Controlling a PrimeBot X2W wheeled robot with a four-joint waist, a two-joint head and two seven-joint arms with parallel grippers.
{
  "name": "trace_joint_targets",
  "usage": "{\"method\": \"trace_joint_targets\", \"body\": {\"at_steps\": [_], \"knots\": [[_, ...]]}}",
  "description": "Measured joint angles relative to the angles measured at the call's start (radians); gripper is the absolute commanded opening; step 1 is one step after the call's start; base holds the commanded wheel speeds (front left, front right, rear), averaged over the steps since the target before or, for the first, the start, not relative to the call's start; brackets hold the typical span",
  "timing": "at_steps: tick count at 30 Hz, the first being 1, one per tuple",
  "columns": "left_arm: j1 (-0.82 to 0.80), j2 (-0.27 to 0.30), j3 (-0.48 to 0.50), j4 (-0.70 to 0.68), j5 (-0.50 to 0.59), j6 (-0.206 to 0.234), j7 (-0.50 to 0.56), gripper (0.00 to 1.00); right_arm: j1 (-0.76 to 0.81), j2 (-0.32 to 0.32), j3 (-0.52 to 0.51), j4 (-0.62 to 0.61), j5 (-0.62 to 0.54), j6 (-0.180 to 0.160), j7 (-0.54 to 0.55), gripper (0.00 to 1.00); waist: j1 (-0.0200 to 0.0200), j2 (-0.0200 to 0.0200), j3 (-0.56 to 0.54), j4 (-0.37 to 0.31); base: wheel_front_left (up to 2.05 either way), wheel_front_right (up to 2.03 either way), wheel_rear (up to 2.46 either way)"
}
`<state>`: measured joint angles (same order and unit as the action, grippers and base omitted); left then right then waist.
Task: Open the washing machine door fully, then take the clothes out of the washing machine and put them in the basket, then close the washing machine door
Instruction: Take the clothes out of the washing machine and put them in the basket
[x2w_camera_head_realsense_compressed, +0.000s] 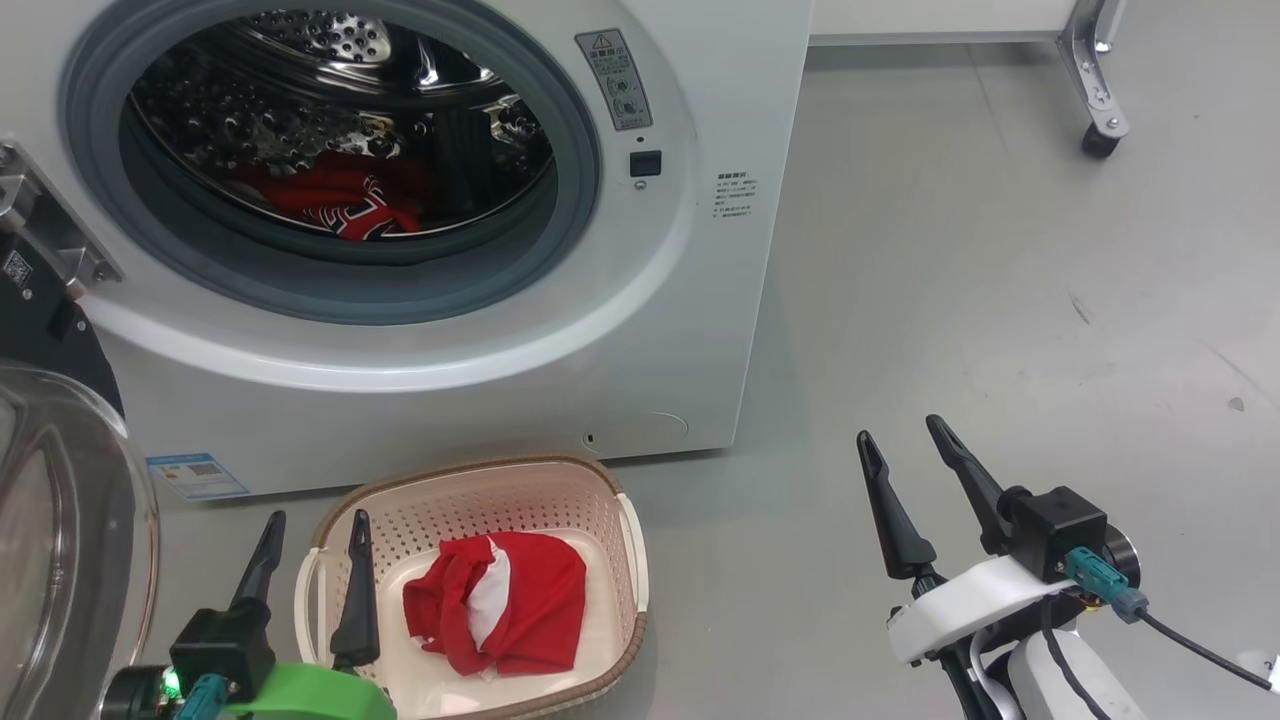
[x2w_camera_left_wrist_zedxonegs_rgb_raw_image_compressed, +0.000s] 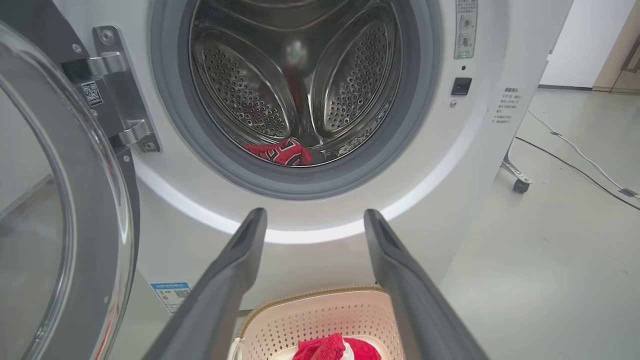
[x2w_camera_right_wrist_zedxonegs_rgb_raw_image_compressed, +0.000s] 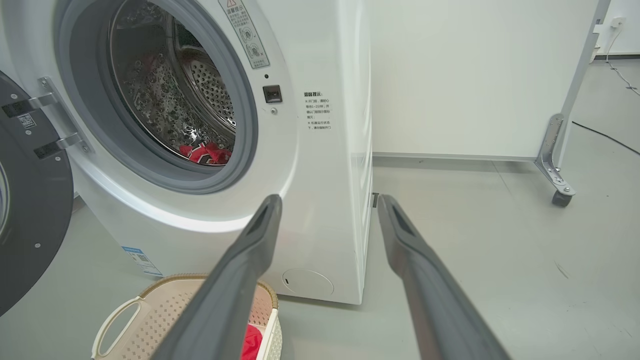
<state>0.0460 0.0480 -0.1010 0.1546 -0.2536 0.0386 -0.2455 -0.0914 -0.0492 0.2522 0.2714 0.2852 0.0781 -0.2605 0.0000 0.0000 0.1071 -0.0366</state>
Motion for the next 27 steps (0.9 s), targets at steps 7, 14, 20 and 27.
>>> {"method": "trace_joint_targets", "body": {"at_steps": [7,14,20,27], "knots": [[-0.060,0.000,-0.037,0.021,-0.019,-0.023,0.052,1.00,-0.005,0.000,0.009,-0.019,-0.022,0.003,0.000,1.00,0.0000,0.0000,0.048,-0.003,0.00,0.00,0.00],[-0.188,-0.002,-0.067,0.073,-0.037,-0.045,0.121,1.00,-0.042,0.000,0.014,-0.041,-0.039,0.003,0.000,1.00,0.0001,0.0000,0.126,-0.012,0.00,0.00,0.00],[-0.336,-0.002,-0.065,0.148,-0.062,-0.062,0.215,1.00,-0.101,-0.001,0.045,-0.067,-0.040,0.003,0.000,1.00,0.0001,0.0000,0.219,-0.030,0.00,0.00,0.00],[-0.498,0.042,-0.045,0.201,-0.051,-0.062,0.297,1.00,-0.171,-0.001,0.078,-0.094,-0.014,0.003,0.000,1.00,0.0002,0.0000,0.315,-0.062,0.00,0.00,0.00]]}}
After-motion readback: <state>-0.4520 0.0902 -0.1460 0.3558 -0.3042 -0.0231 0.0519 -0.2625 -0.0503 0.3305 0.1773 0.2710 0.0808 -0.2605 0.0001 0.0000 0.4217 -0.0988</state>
